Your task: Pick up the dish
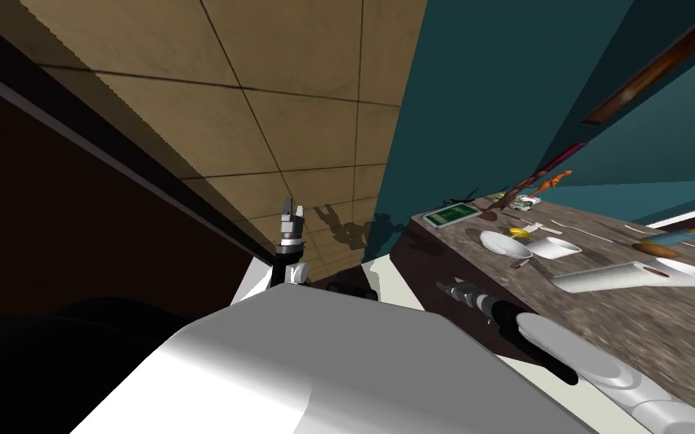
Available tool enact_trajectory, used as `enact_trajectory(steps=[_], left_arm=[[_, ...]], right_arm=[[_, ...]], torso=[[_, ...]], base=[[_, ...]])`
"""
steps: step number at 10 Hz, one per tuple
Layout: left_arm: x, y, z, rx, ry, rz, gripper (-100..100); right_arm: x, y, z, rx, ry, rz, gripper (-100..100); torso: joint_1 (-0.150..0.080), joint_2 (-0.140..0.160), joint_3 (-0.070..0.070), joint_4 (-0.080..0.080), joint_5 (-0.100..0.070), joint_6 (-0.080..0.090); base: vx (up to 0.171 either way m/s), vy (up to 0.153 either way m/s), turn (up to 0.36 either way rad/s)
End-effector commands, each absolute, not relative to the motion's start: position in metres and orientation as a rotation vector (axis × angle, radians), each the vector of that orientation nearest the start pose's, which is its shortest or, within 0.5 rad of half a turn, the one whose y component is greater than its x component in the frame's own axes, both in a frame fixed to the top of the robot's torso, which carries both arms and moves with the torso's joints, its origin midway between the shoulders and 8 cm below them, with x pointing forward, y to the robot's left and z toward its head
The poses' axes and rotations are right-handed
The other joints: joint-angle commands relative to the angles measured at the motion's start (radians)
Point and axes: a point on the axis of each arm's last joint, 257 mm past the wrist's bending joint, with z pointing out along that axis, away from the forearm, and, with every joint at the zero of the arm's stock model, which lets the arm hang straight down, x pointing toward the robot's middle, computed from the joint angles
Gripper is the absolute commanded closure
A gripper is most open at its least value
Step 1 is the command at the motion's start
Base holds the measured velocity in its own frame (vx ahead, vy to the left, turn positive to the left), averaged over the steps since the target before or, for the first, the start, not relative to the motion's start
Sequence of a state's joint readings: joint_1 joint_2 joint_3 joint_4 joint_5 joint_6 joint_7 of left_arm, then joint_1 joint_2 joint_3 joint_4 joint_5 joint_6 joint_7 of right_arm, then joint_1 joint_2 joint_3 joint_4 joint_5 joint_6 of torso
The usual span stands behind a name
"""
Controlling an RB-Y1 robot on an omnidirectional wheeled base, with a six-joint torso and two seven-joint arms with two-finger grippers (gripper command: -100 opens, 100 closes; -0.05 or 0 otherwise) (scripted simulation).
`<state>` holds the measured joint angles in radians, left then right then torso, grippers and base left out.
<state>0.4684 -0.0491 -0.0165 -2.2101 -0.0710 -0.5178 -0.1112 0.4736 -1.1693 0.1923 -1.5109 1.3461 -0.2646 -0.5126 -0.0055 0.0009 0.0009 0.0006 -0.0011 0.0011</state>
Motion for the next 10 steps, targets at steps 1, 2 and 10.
enact_trajectory(steps=[1, 2, 10], left_arm=[[0.359, 0.268, 0.007, -0.626, 0.659, -1.179, 0], [0.359, 0.268, 0.007, -0.626, 0.659, -1.179, 0], [0.359, 0.268, 0.007, -0.626, 0.659, -1.179, 0]], right_arm=[[0.292, -0.55, -0.381, -0.516, 2.416, -0.212, -100], [0.292, -0.551, -0.38, -0.52, 2.416, -0.215, -100], [0.274, -0.657, -0.349, -0.703, 2.494, -0.534, -100]], torso=[[0.0, 0.0, 0.0, 0.0, 0.0, 0.0], [0.0, 0.0, 0.0, 0.0, 0.0, 0.0], [-0.001, -0.001, 0.0, 0.0, -0.001, 0.001]], base=[[0.001, -0.03, 0.229], [0.002, -0.033, 0.093], [0.01, -0.049, 0.122]])
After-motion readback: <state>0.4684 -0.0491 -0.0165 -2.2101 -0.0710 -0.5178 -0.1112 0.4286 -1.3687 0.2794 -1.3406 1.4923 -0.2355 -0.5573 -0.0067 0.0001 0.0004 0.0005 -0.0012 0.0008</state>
